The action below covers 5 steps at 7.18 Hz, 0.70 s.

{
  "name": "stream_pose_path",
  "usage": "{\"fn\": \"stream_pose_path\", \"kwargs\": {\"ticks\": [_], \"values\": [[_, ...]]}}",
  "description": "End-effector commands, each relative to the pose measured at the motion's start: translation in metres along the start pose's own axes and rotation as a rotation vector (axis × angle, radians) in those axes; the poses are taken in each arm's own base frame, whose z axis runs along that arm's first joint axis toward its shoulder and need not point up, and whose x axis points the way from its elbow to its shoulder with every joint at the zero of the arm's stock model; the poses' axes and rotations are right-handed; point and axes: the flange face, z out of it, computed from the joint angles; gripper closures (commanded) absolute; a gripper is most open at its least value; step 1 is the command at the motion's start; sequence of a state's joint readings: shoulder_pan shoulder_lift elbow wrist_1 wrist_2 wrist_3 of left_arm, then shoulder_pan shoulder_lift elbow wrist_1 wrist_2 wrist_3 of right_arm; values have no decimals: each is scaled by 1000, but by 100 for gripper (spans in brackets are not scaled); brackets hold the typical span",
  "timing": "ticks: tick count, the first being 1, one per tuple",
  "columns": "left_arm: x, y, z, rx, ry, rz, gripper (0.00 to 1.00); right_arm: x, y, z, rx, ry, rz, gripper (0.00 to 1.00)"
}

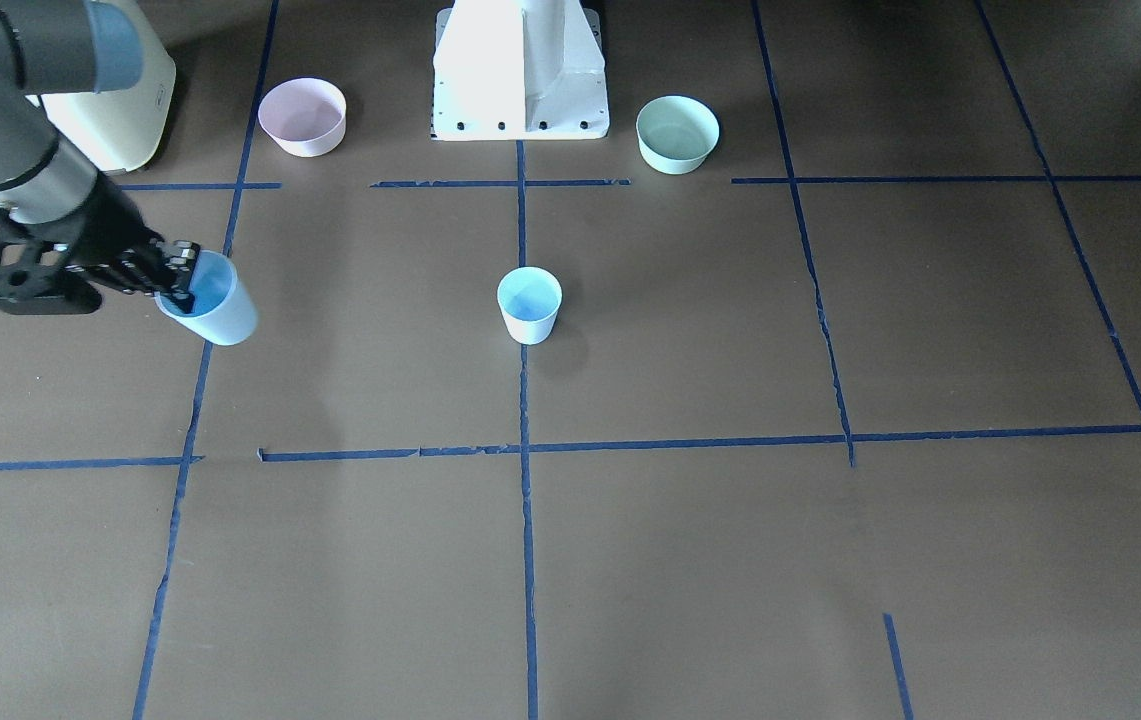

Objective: Stack blue cups with both arms
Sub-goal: 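Lift the cup with the right gripper and lower it into the center cup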

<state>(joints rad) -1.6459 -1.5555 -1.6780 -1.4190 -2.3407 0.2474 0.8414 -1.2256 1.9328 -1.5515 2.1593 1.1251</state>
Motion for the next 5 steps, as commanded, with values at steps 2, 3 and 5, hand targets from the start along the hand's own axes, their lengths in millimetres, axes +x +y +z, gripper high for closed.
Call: {"fn": "stream_pose_path", "kwargs": {"ticks": [2,3,5], "values": [[1,0,-2,3,-2,-5,0,-197,58,13,44,-27,168,100],[1,0,-1,2,-2,-6,0,-233,69,19,59,-32,205,100],[-3,6,4,-8,2,-15,0,-262,81,46,87,5,205,99]]}}
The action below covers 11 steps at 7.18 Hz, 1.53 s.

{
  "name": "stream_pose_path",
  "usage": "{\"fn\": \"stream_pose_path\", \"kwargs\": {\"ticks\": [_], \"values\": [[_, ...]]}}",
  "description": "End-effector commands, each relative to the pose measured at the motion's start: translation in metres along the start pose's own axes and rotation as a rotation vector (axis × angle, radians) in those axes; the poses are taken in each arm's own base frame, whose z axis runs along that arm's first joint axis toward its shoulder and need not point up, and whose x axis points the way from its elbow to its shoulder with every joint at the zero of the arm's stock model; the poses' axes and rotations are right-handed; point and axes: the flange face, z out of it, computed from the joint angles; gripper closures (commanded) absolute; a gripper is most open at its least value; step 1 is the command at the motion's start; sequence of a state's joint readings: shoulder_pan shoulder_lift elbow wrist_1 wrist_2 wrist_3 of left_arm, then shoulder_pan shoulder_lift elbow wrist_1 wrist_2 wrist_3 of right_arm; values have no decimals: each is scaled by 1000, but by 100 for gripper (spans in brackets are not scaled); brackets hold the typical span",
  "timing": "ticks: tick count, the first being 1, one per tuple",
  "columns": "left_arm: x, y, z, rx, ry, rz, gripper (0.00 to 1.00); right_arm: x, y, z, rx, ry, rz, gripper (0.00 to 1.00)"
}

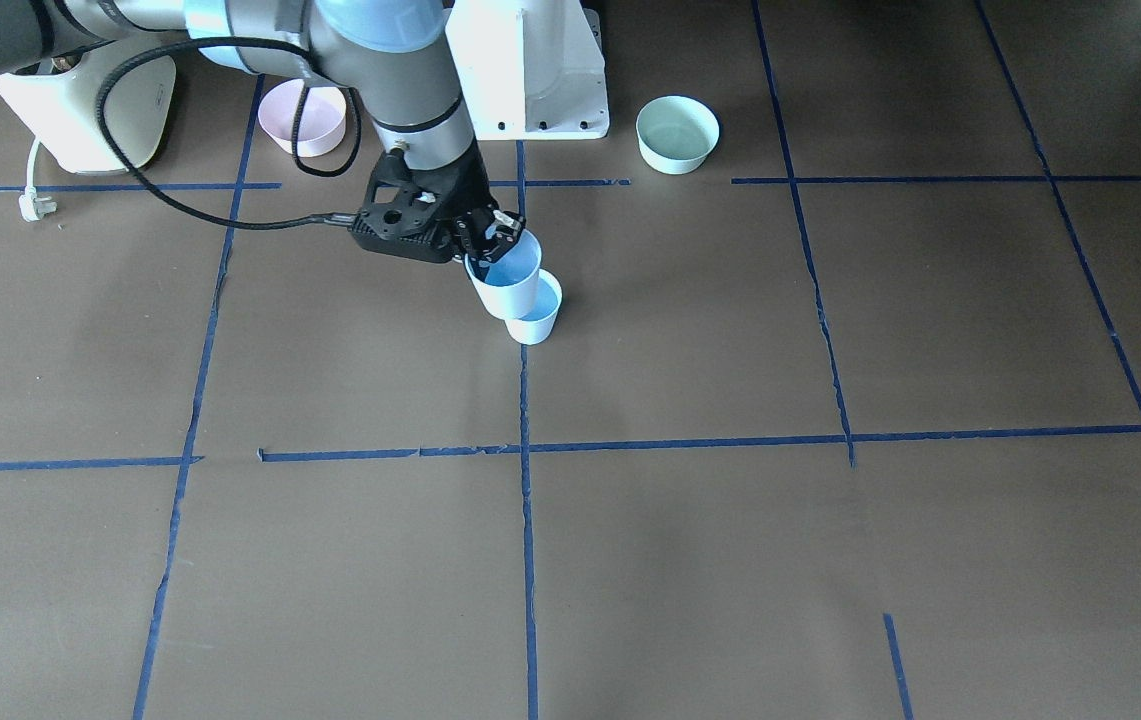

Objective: Stack blue cups with both arms
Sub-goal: 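Lift the cup with the right gripper and lower it into the center cup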

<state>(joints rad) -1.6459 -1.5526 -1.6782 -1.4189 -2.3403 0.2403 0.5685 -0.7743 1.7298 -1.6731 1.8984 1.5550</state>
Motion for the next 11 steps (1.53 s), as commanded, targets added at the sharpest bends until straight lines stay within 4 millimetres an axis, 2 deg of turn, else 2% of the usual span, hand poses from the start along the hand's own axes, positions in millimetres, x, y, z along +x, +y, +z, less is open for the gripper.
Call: {"fn": "stream_pose_path", "kwargs": {"ticks": [1,4,5,6,7,9,10,11], "values": [[-2,7,4,-8,2,-7,0,-6,11,18,18,43,11,99],[-3,9,6,-11,3,-10,0,-5,22,23,6,64,6,95],[-3,9,6,-11,3,-10,0,-7,29,25,-4,65,-2,53],[-3,9,6,-11,3,-10,0,-2,35,32,13,73,-11,1],[-3,9,6,-11,3,-10,0,-1,41,35,14,75,-20,0],[-3,8,5,-10,3,-9,0,-2,43,27,11,59,-27,0],[-3,9,6,-11,3,-10,0,7,45,19,0,46,-41,0],[-6,10,8,-16,4,-16,0,26,22,12,8,48,-66,0]]}}
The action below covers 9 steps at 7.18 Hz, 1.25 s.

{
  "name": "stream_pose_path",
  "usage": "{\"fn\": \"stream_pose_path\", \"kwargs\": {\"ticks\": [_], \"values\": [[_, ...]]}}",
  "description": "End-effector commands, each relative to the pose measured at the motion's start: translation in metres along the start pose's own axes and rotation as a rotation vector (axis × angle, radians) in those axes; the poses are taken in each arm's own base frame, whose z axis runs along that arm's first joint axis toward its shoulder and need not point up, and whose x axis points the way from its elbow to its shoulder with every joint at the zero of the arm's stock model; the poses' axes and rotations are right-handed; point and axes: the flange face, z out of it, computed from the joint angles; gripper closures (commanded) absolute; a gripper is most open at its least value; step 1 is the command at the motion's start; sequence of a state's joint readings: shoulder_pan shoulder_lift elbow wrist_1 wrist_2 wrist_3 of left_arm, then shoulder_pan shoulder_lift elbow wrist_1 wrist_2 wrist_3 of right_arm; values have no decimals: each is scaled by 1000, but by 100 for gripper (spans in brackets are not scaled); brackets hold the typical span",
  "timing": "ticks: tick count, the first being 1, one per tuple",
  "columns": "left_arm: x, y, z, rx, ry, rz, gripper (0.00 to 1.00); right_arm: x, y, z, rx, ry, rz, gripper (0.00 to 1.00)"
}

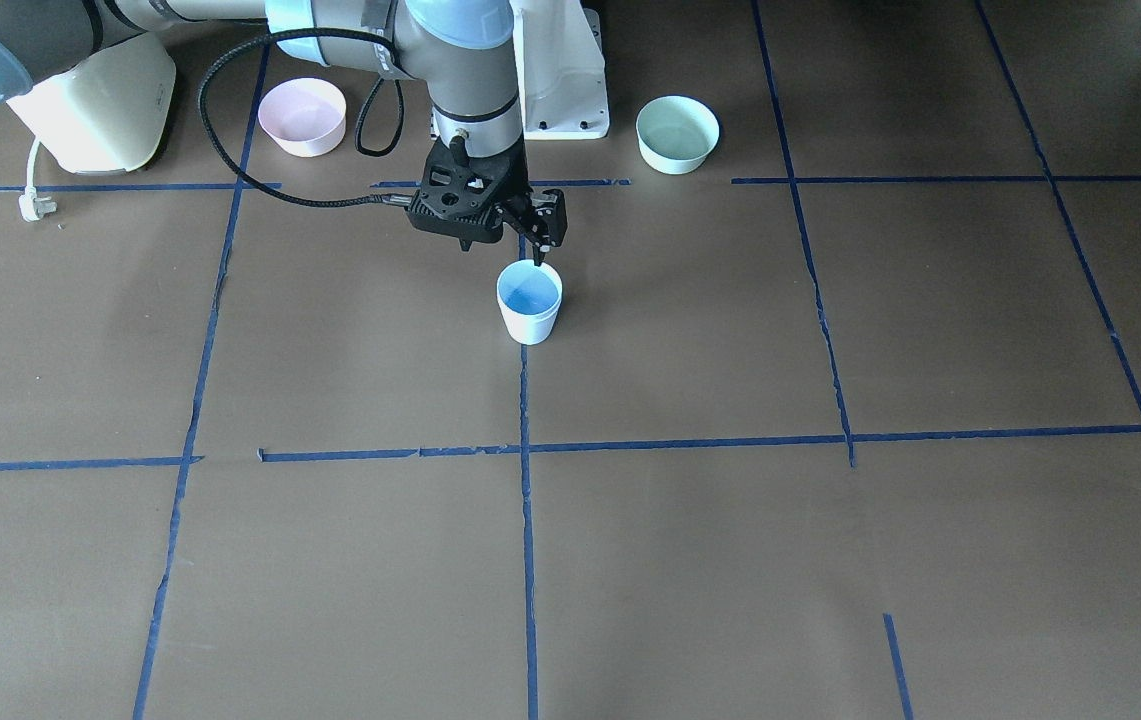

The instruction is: Stack blue cups with both arms

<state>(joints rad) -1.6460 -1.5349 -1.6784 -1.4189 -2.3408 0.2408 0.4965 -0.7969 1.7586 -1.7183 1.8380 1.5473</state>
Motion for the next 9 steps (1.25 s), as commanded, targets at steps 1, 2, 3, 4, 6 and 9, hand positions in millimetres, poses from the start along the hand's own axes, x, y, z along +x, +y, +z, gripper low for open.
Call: {"fn": "stream_pose_path", "kwargs": {"ticks": [1,2,3,4,6,9], "values": [[-5,2,5,-11,3,-13,0,46,-63,-15,-26,10,-112,0],[-3,0,4,-10,-5,0,0,95,-125,-26,-58,19,-169,0],[-3,0,3,-9,-7,-3,0,149,-180,-39,-82,21,-254,0],[-2,-2,3,-9,-7,-1,0,215,-231,-52,-111,20,-339,0],[-3,-3,3,11,-28,27,0,364,-292,-69,-111,62,-462,0],[2,-5,-2,18,-35,42,0,578,-285,-96,-138,87,-617,0]]}}
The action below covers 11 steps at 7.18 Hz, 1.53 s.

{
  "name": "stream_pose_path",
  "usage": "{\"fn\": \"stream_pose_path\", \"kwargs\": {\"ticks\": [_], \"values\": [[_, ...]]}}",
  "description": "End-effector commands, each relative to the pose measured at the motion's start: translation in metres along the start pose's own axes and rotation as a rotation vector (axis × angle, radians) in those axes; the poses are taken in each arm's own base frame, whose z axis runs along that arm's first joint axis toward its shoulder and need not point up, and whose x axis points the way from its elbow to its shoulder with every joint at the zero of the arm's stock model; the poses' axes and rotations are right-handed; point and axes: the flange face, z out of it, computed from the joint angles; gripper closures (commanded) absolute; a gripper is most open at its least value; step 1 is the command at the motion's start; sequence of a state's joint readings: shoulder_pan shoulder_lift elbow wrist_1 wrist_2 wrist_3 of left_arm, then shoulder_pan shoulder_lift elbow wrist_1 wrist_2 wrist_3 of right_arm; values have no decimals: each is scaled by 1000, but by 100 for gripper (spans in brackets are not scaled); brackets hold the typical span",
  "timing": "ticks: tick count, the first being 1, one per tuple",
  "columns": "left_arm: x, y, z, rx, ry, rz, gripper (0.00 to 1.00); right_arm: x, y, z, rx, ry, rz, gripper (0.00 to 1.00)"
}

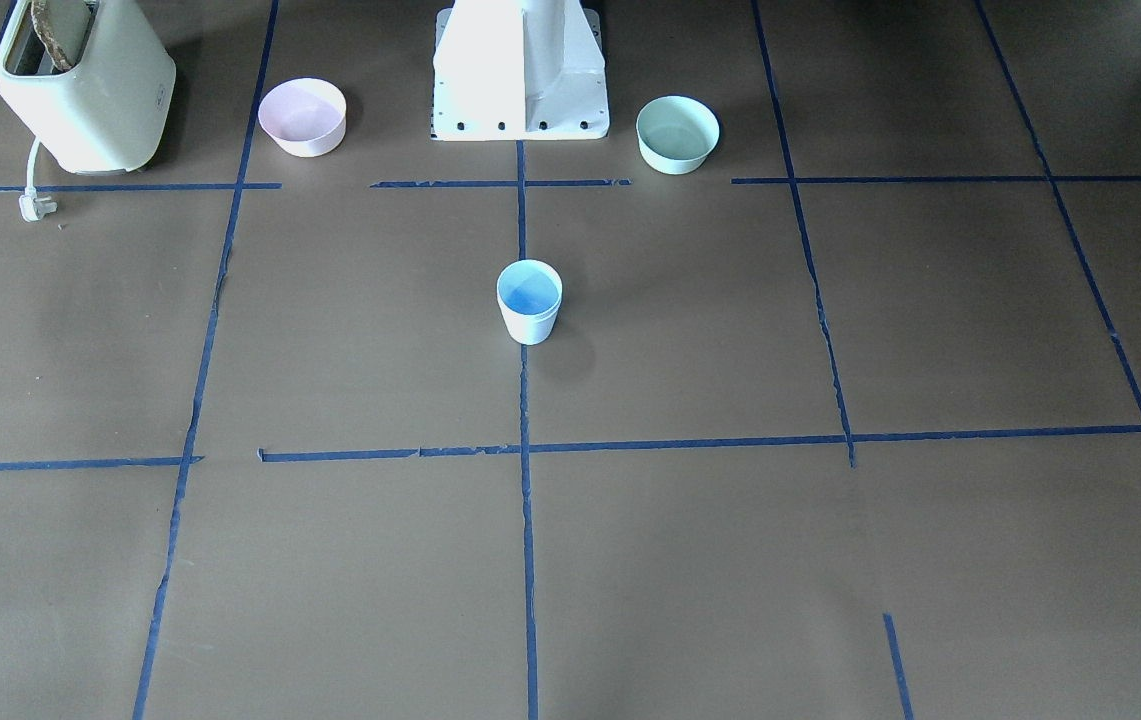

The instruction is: Stack blue cups with both arms

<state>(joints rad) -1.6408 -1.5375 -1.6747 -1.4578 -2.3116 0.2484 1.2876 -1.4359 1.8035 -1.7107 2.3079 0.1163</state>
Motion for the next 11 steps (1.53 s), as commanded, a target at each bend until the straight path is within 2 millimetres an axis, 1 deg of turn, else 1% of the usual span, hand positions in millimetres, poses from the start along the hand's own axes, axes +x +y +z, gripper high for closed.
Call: {"fn": "stream_pose_path", "kwargs": {"ticks": [1,2,3,4,5,7,11], "values": [[2,0,-1,7,9,7,0,97,108,-5,-13,11,-60,0],[2,0,0,3,7,5,0,132,153,-1,-27,9,-26,0],[3,0,0,3,4,7,0,150,182,5,-42,3,28,0],[2,1,0,1,3,7,0,155,192,3,-35,-7,48,0],[0,7,6,-10,4,1,0,156,196,5,-39,-11,58,0],[-3,11,10,-20,7,-9,0,157,194,6,-41,-12,61,0],[-4,11,11,-22,7,-11,0,157,194,7,-42,-15,61,0]]}}
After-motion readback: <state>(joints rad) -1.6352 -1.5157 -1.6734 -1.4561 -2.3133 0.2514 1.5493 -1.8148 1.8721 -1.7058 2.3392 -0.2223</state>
